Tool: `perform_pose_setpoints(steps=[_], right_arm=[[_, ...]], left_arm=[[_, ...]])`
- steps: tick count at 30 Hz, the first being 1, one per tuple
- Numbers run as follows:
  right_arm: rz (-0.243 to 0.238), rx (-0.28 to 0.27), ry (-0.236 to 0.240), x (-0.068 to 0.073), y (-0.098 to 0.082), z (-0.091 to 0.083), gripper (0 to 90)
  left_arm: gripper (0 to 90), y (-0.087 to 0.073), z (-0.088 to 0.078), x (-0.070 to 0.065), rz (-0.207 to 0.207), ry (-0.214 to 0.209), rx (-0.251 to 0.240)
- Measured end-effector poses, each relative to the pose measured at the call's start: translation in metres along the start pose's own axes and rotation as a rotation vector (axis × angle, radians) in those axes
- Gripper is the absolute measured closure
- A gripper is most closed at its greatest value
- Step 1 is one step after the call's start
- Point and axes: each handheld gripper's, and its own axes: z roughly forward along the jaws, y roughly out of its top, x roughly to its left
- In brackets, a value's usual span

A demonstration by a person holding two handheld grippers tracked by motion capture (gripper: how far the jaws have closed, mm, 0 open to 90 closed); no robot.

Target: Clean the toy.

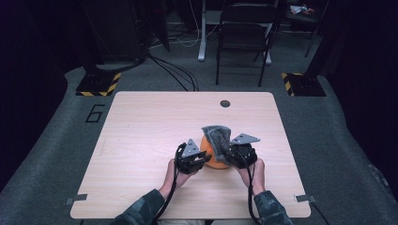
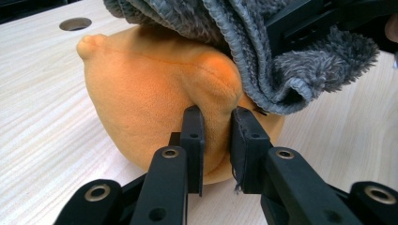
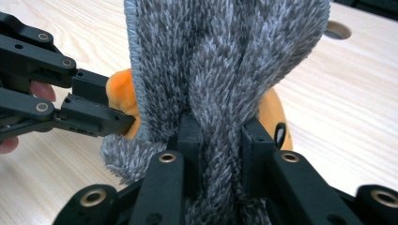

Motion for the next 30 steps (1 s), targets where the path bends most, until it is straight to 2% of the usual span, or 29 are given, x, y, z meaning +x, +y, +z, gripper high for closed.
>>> perform_pose_setpoints(steps=[4,7,10,14,17,20,21,22,24,25,26,27,28,30], right_arm=[[-0.010,0.010,-0.031,-0.004,0.002,-0.005,75.0],[0.010,0.030,-0.070,-0.015,-0.003,-0.005,75.2],[0.059,0.057,-0.090,-0.026,-0.012,-0.001,75.2],[0.096,0.075,-0.105,-0.036,-0.018,0.002,75.1],[0.102,0.059,-0.113,-0.041,-0.017,-0.004,75.2],[0.111,-0.010,-0.070,-0.036,-0.007,-0.018,75.2],[0.098,-0.030,-0.038,-0.027,0.000,-0.021,75.2],[0.089,-0.031,-0.032,-0.023,0.002,-0.022,75.2],[0.029,0.003,-0.010,-0.006,0.007,-0.016,75.1],[0.003,0.018,-0.020,-0.001,0.006,-0.010,75.2],[0.001,0.034,-0.035,0.003,0.005,-0.005,75.2],[-0.015,0.039,-0.035,0.002,0.002,0.000,75.3],[0.009,0.040,-0.028,0.001,0.000,0.003,75.3],[0.024,0.037,-0.023,-0.003,-0.002,0.004,75.2]], left_arm=[[77.7,0.001,-0.001,0.002,-0.008,-0.002,-0.005],[77.6,0.000,-0.001,0.003,-0.017,0.000,-0.008],[77.6,0.000,0.000,0.004,-0.020,-0.002,-0.009],[77.4,-0.001,-0.001,0.005,-0.033,-0.011,-0.013],[77.3,-0.001,-0.002,0.008,-0.045,-0.017,-0.012],[77.1,-0.001,-0.001,0.007,-0.050,-0.016,-0.020],[77.0,-0.001,-0.001,0.007,-0.048,-0.014,-0.020],[76.9,-0.001,-0.001,0.006,-0.053,-0.015,-0.021],[76.3,-0.001,-0.001,0.006,-0.047,-0.013,-0.018],[75.5,-0.001,-0.001,0.007,-0.045,-0.011,-0.015],[73.9,-0.001,-0.001,0.008,-0.041,-0.007,-0.009],[69.6,-0.001,-0.002,0.008,-0.042,-0.006,-0.001],[64.2,0.000,-0.002,0.008,-0.034,-0.009,0.000],[51.9,0.002,-0.003,0.007,0.008,0.006,0.014]])
